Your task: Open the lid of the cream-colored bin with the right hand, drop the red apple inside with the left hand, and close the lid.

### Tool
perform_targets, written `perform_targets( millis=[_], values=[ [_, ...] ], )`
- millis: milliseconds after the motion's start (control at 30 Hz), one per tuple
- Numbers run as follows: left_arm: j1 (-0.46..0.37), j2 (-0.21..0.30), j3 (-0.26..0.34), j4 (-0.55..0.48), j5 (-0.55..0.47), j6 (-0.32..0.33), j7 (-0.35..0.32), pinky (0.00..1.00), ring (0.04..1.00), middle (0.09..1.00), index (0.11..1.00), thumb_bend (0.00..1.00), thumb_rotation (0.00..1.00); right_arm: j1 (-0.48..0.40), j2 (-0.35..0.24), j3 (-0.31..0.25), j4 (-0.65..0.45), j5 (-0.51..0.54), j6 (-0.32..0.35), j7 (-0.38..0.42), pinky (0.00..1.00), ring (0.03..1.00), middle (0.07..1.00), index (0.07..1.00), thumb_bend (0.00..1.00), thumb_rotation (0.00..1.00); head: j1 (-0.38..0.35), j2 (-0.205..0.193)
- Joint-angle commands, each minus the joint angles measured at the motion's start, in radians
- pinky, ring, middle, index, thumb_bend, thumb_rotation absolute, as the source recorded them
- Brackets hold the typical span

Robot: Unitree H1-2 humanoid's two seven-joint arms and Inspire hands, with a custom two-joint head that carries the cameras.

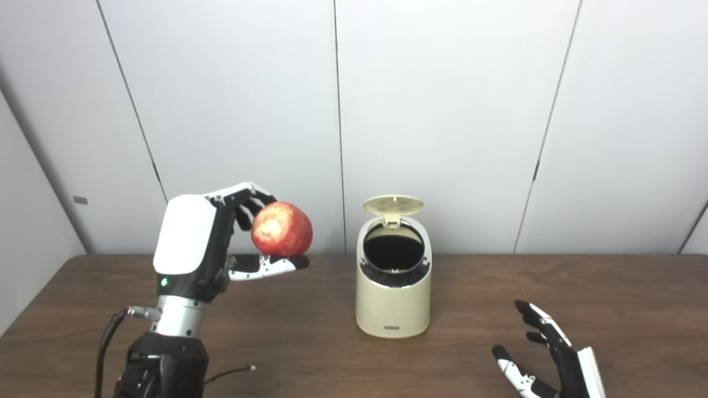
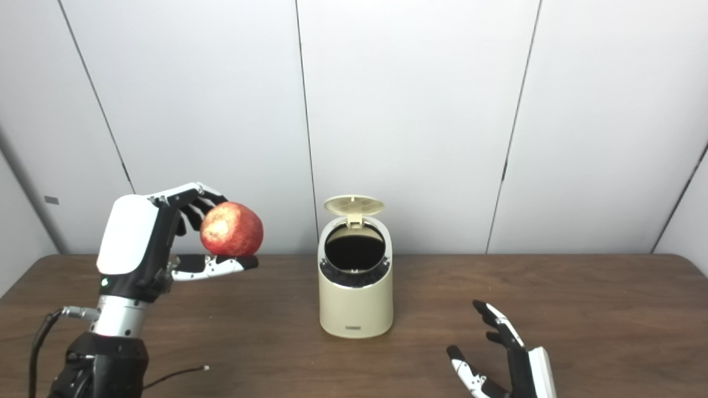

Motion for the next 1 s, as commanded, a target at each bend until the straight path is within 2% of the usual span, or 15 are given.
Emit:
perform_targets(
  millis=[0,167,333,500,633,800,967],
  values=[
    [-0.048,-0.006,0.001,-0.045,0.023,-0.025,0.002,0.25,0.381,0.467,0.519,0.5,0.0,-0.009,-0.004,0.005,0.015,-0.016,-0.023,-0.02,0.75,0.833,0.834,0.817,0.22,0.3,0.0,0.002],
    [-0.059,-0.053,-0.016,-0.075,0.053,-0.039,-0.025,0.25,0.386,0.475,0.519,0.5,0.0,-0.012,-0.01,0.008,0.022,-0.023,-0.025,-0.021,0.75,0.834,0.836,0.818,0.22,0.3,-0.006,0.004],
    [-0.065,-0.079,-0.019,-0.059,0.058,-0.058,-0.042,0.25,0.379,0.469,0.52,0.5,0.0,-0.014,-0.012,0.016,0.028,-0.032,-0.028,-0.027,0.75,0.828,0.831,0.815,0.23,0.34,-0.027,0.005],
    [-0.069,-0.118,-0.034,-0.014,0.067,-0.086,-0.019,0.24,0.378,0.471,0.522,0.5,0.0,-0.014,-0.009,0.021,0.029,-0.037,-0.016,-0.033,0.75,0.828,0.832,0.814,0.24,0.3,-0.032,0.001],
    [-0.074,-0.146,-0.037,0.02,0.068,-0.1,-0.014,0.24,0.38,0.468,0.523,0.5,0.0,-0.013,-0.007,0.023,0.032,-0.052,-0.01,-0.042,0.73,0.824,0.83,0.813,0.23,0.32,-0.035,0.001],
    [-0.093,-0.174,-0.056,0.088,0.077,-0.127,0.007,0.25,0.381,0.473,0.527,0.5,0.0,-0.012,-0.006,0.024,0.043,-0.034,-0.031,-0.046,0.74,0.828,0.832,0.816,0.24,0.3,-0.041,-0.001],
    [-0.123,-0.201,-0.07,0.16,0.066,-0.136,0.023,0.24,0.375,0.465,0.524,0.5,0.0,-0.01,-0.002,0.027,0.047,-0.03,-0.029,-0.051,0.74,0.833,0.838,0.822,0.24,0.34,-0.048,-0.003]
  ],
)
